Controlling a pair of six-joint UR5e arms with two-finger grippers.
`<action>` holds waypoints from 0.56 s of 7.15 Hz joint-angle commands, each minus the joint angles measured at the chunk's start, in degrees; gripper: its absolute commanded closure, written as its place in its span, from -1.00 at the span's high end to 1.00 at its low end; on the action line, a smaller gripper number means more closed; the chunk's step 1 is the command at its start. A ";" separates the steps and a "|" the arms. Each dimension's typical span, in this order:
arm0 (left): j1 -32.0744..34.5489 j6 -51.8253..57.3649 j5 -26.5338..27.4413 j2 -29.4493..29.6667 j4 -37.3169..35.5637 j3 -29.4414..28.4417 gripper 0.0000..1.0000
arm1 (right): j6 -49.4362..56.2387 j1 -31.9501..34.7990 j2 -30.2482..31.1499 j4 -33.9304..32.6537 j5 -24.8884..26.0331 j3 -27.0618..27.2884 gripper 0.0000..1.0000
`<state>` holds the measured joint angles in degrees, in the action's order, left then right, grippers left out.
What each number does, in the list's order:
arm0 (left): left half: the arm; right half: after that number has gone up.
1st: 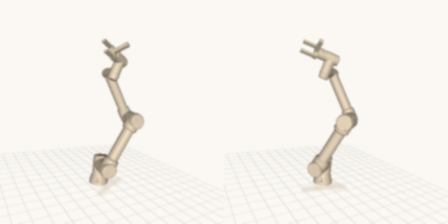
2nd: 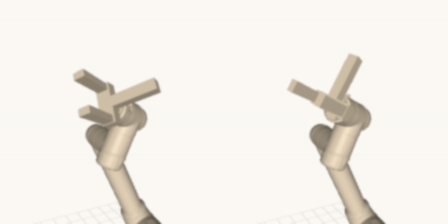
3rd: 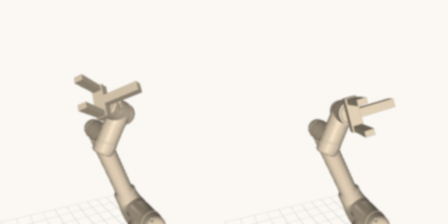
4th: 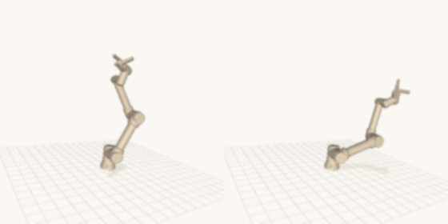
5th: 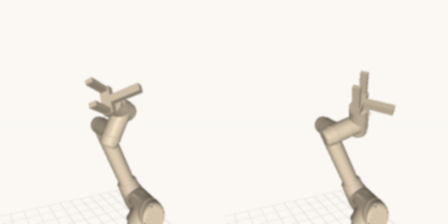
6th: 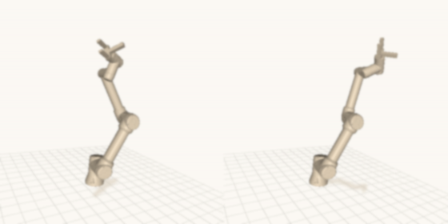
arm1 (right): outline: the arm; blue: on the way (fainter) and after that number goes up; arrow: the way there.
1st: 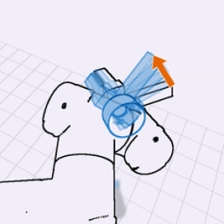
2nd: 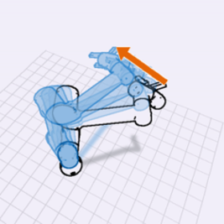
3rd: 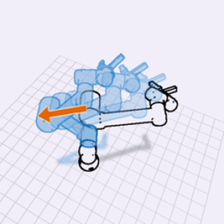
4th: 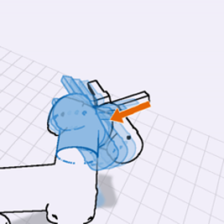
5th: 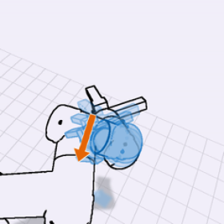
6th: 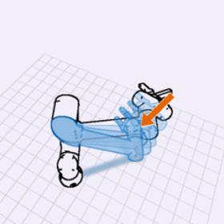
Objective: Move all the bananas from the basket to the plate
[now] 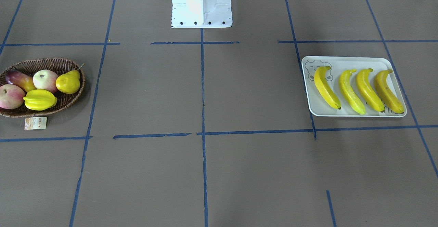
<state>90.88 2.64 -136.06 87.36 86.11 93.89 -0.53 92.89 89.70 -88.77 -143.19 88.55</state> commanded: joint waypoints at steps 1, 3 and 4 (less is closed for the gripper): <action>0.00 0.00 0.00 -0.08 0.02 -0.02 1.00 | -0.08 0.01 -0.05 0.00 0.10 0.04 1.00; 0.00 0.09 0.00 -0.08 0.02 -0.11 1.00 | -0.17 0.01 -0.23 0.00 2.36 0.21 1.00; 0.00 0.09 0.00 -0.08 0.02 -0.11 1.00 | -0.17 0.01 -0.23 0.00 3.60 0.04 1.00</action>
<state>90.88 2.71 -136.06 87.30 86.13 93.80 -0.69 92.90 89.54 -88.77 -141.22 88.67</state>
